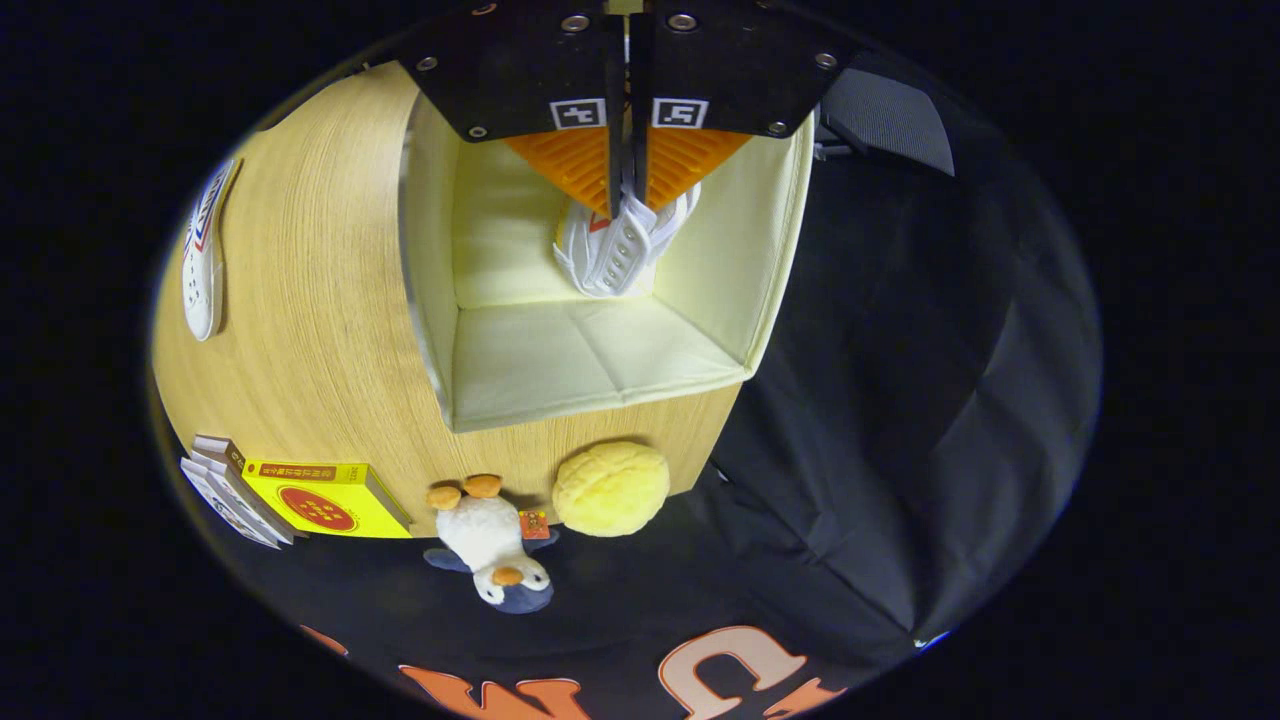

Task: Open the storage box then place both shoes into the box .Put the left shoe in first, then the right shoe, with the right side of both shoes facing outward in a uniform manner.

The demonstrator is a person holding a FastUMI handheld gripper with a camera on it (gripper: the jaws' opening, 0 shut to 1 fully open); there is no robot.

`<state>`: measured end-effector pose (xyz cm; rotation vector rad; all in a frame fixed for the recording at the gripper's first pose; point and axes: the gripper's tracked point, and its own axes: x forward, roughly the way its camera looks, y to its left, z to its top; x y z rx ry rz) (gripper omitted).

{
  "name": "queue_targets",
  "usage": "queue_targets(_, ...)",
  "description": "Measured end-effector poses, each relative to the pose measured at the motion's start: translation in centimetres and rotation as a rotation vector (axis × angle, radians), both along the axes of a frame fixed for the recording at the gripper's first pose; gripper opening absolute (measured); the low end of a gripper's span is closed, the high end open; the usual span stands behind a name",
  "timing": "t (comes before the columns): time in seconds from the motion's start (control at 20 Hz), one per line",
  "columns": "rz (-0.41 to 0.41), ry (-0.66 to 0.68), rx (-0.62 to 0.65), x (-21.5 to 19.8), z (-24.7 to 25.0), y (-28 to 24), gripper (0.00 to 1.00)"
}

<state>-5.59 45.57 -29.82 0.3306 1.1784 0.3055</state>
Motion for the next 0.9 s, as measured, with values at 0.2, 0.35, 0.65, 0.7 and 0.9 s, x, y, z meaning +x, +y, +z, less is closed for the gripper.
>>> queue_targets(0.2, 0.089, 0.103, 0.062, -3.0, -0.9, 1.9, 0.03)
queue_targets(0.35, 0.1, 0.068, 0.194, -2.8, 1.3, 2.4, 0.08)
queue_targets(0.65, 0.108, -0.051, 0.232, -1.5, 5.5, -3.7, 0.46)
queue_targets(0.7, 0.105, -0.072, 0.224, -1.3, 5.7, -5.4, 0.49)
queue_targets(0.9, 0.067, -0.136, 0.157, -1.5, 6.7, -13.2, 0.69)
